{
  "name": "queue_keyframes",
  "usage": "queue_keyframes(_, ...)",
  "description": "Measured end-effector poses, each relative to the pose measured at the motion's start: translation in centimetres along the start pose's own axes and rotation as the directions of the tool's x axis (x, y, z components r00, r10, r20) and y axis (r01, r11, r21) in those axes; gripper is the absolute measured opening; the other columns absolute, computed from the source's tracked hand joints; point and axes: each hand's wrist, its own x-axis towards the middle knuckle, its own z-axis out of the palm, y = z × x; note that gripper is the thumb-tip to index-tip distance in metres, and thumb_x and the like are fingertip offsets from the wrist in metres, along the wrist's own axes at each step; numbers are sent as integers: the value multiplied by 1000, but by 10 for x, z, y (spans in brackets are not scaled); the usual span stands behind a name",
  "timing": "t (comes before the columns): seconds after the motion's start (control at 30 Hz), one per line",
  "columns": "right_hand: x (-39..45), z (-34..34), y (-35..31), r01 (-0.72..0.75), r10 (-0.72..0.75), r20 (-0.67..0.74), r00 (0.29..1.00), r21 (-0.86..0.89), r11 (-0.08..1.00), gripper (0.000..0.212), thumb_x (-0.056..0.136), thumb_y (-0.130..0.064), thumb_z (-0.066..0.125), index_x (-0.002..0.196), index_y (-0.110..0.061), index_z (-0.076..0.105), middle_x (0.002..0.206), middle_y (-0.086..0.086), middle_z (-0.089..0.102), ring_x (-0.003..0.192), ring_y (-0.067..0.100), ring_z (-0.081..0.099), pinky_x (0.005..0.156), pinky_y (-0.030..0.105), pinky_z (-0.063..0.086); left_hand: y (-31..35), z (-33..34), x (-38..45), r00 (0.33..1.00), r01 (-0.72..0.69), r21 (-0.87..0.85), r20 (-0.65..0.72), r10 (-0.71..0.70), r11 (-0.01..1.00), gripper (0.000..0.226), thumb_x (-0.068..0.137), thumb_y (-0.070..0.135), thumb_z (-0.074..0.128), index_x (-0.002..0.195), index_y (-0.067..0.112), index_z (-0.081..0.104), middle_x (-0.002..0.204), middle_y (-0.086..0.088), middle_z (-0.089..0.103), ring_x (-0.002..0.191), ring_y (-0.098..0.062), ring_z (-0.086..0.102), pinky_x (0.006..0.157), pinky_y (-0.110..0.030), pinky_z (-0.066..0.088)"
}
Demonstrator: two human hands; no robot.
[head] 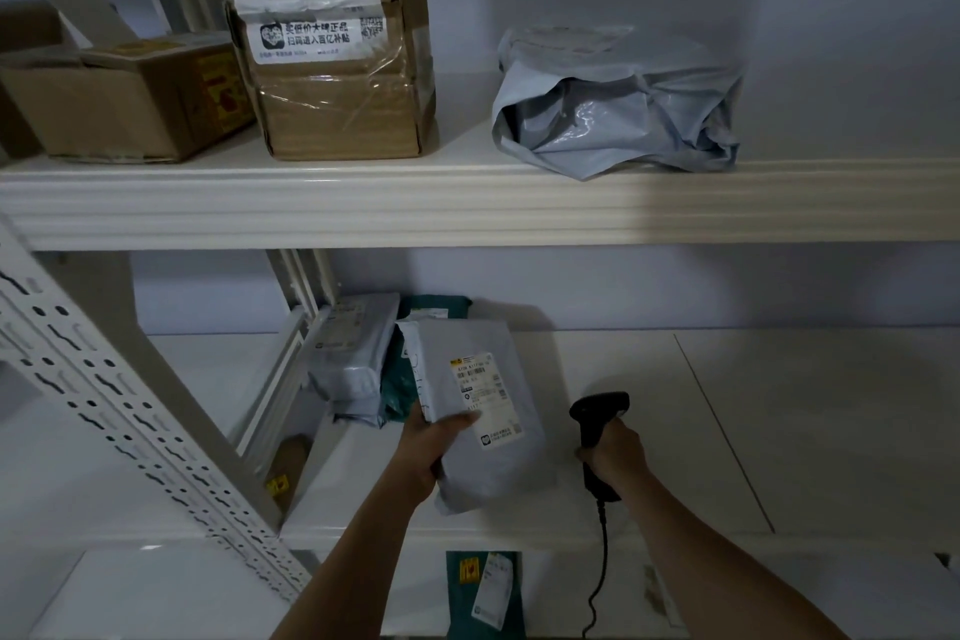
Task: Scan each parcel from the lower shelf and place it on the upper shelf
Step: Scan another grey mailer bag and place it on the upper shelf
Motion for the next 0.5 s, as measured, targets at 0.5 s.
queue_keyframes(0.5,-45,-42,-12,479,-562,-204,801,-345,807,77,91,-6,59,156,-17,19,154,18,27,129,34,44,99,40,47,26,22,-43,995,-46,-46,88,50,998,55,73,6,83,124,13,63,116,-16,71,106,-38,68,86,-57,57)
